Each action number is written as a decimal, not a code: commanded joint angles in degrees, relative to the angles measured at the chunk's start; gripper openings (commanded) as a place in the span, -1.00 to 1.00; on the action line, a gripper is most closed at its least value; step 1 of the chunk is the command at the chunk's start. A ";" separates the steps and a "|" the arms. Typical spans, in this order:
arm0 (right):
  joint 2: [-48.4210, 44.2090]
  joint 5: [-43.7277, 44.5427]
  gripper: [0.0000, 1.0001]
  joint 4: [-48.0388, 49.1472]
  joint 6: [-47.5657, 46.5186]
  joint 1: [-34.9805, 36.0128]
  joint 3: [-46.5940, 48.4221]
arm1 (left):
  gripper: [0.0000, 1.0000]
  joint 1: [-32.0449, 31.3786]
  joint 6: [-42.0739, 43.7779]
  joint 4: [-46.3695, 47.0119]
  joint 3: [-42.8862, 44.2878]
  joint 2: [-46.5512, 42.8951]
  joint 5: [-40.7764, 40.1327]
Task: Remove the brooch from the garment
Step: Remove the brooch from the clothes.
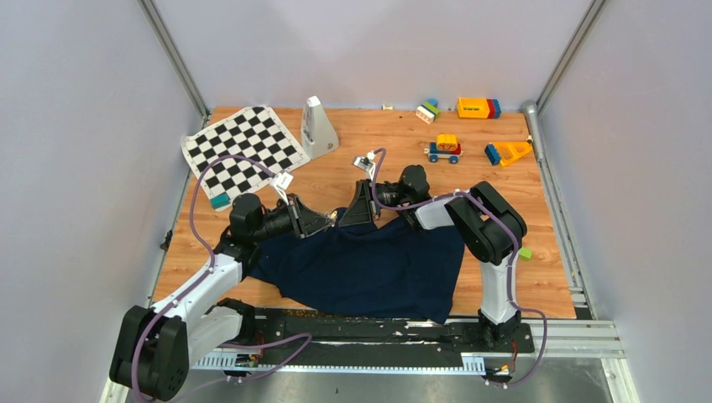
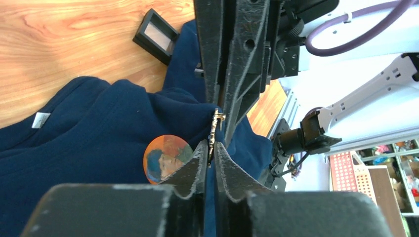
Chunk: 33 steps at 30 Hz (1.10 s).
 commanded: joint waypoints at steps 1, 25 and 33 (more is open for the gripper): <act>-1.35 1.97 -1.00 3.34 0.12 -0.49 0.00 | -0.85 -0.17 1.00 0.20 0.96 0.29 0.73; 0.08 3.80 -0.66 2.92 2.80 -0.11 0.73 | -1.00 -0.26 -0.93 10.19 -0.83 2.10 7.55; 0.16 3.14 -0.77 -0.82 -0.20 0.69 1.80 | -1.00 -0.35 0.24 9.96 0.10 3.12 8.25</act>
